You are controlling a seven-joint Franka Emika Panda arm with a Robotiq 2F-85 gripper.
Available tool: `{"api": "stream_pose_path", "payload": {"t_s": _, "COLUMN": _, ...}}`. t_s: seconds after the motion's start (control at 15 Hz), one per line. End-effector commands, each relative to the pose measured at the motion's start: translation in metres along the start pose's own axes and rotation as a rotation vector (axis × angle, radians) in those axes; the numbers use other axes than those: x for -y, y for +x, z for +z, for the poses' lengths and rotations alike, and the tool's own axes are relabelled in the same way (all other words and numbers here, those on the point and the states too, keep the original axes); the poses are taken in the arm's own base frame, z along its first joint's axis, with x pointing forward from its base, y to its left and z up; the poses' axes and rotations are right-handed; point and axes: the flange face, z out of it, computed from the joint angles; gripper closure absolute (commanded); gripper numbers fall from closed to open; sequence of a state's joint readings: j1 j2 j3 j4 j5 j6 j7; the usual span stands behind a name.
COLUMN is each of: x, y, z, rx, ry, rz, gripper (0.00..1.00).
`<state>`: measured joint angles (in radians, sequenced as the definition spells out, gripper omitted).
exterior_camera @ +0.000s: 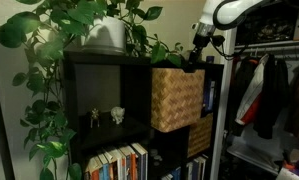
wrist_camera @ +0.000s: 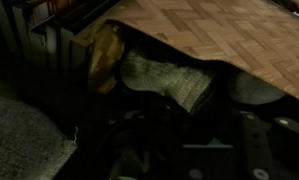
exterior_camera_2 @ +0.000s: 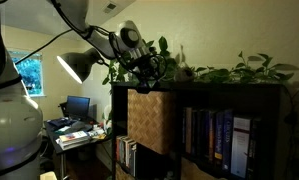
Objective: Pull out the topmost basket, pick up the socks from the top of the shelf and place them in the basket, push the basket backwards
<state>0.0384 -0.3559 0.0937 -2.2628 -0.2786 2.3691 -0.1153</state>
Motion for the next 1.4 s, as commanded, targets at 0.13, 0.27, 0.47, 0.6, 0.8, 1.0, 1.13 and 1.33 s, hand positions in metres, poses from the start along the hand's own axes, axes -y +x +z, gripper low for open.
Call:
{"api": "stream_pose_path", "payload": {"t_s": 0.13, "x": -0.020, "y": 0.001, "z": -0.026, "rx": -0.074, "ry": -0.039, "rz": 0.016, "gripper": 0.00}}
{"api": "stream_pose_path", "payload": {"t_s": 0.27, "x": -0.029, "y": 0.002, "z": -0.029, "rx": -0.086, "ry": -0.061, "rz": 0.011, "gripper": 0.00}}
{"api": "stream_pose_path", "payload": {"t_s": 0.47, "x": -0.047, "y": 0.003, "z": -0.027, "rx": -0.094, "ry": -0.098, "rz": 0.010, "gripper": 0.00}}
{"api": "stream_pose_path", "payload": {"t_s": 0.6, "x": -0.059, "y": 0.004, "z": -0.024, "rx": -0.103, "ry": -0.125, "rz": -0.013, "gripper": 0.00}}
{"api": "stream_pose_path", "payload": {"t_s": 0.8, "x": -0.077, "y": 0.007, "z": -0.022, "rx": -0.104, "ry": -0.167, "rz": -0.063, "gripper": 0.00}}
{"api": "stream_pose_path", "payload": {"t_s": 1.0, "x": -0.093, "y": 0.012, "z": -0.022, "rx": -0.113, "ry": -0.233, "rz": -0.118, "gripper": 0.00}}
{"api": "stream_pose_path", "payload": {"t_s": 1.13, "x": -0.103, "y": 0.018, "z": -0.021, "rx": -0.120, "ry": -0.263, "rz": -0.139, "gripper": 0.00}}
{"api": "stream_pose_path", "payload": {"t_s": 1.33, "x": -0.115, "y": 0.026, "z": -0.016, "rx": -0.120, "ry": -0.296, "rz": -0.170, "gripper": 0.00}}
